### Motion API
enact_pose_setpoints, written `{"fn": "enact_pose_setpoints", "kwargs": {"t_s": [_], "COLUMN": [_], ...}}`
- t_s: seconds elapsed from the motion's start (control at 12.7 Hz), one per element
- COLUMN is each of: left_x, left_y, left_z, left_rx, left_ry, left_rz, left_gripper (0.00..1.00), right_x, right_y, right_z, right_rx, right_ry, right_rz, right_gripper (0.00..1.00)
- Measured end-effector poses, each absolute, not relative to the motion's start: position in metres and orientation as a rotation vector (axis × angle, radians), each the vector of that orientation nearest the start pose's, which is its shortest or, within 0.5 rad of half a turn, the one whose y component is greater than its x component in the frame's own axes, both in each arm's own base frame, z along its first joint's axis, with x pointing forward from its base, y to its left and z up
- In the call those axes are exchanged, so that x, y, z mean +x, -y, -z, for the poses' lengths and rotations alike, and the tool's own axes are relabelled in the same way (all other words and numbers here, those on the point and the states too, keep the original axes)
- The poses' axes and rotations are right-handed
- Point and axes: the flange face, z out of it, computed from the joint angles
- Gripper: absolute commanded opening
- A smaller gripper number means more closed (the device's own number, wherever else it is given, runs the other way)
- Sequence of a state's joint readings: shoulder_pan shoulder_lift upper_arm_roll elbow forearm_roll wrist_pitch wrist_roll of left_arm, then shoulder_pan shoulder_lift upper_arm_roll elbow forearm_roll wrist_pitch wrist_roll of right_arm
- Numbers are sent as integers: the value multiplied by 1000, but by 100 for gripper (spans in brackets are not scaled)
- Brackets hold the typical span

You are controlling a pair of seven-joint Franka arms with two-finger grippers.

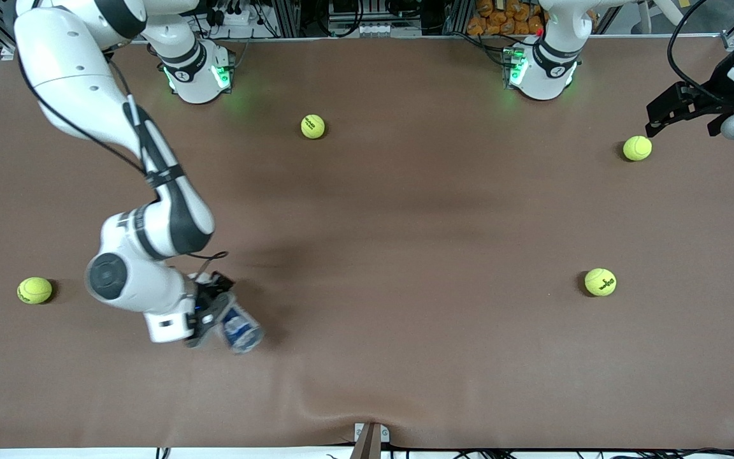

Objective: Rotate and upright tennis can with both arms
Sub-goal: 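Drag the can with the right gripper toward the table centre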

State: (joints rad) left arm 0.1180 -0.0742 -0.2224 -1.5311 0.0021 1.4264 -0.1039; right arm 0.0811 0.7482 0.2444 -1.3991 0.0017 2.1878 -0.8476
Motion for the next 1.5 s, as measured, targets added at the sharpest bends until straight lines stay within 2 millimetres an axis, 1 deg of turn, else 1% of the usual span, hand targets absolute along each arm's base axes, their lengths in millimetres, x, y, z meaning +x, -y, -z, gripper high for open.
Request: {"fn": "enact_pose_setpoints", "kwargs": {"t_s": [0.16, 0.24, 0.39, 0.55, 0.63, 0.71, 0.87, 0.95, 1.02, 1.18, 1.34, 1.5], "left_x": [513, 513, 513, 513, 513, 513, 513, 513, 513, 514, 514, 514], "left_y": [57, 56, 56, 56, 56, 56, 56, 56, 56, 56, 56, 56], "left_z": [-669, -669, -669, -669, -669, -669, -669, -668, -668, -667, -666, -665], "left_rx": [-3120, -3120, -3120, -3120, -3120, -3120, -3120, -3120, -3120, -3119, -3119, -3119], "left_ry": [7, 9, 10, 10, 10, 10, 10, 10, 10, 9, 9, 9], "left_rz": [-47, -47, -47, -47, -47, -47, -49, -50, -52, -58, -61, -62], "left_gripper": [100, 100, 100, 100, 100, 100, 100, 100, 100, 100, 100, 100], "right_x": [694, 685, 665, 640, 627, 615, 594, 586, 579, 563, 549, 541], "right_y": [-252, -276, -324, -383, -408, -427, -456, -466, -474, -492, -504, -509], "right_z": [-279, -277, -268, -255, -248, -243, -239, -239, -238, -233, -221, -204], "right_rx": [-2394, -2331, -2238, -2161, -2134, -2111, -2052, -2047, -2060, -2102, -2199, -2260], "right_ry": [1783, 1862, 1971, 2087, 2158, 2227, 2402, 2453, 2465, 2431, 2334, 2271], "right_rz": [200, 205, 230, 306, 322, 317, 297, 289, 286, 279, 261, 232], "right_gripper": [82, 82, 82, 82, 82, 82, 81, 82, 82, 82, 91, 97]}}
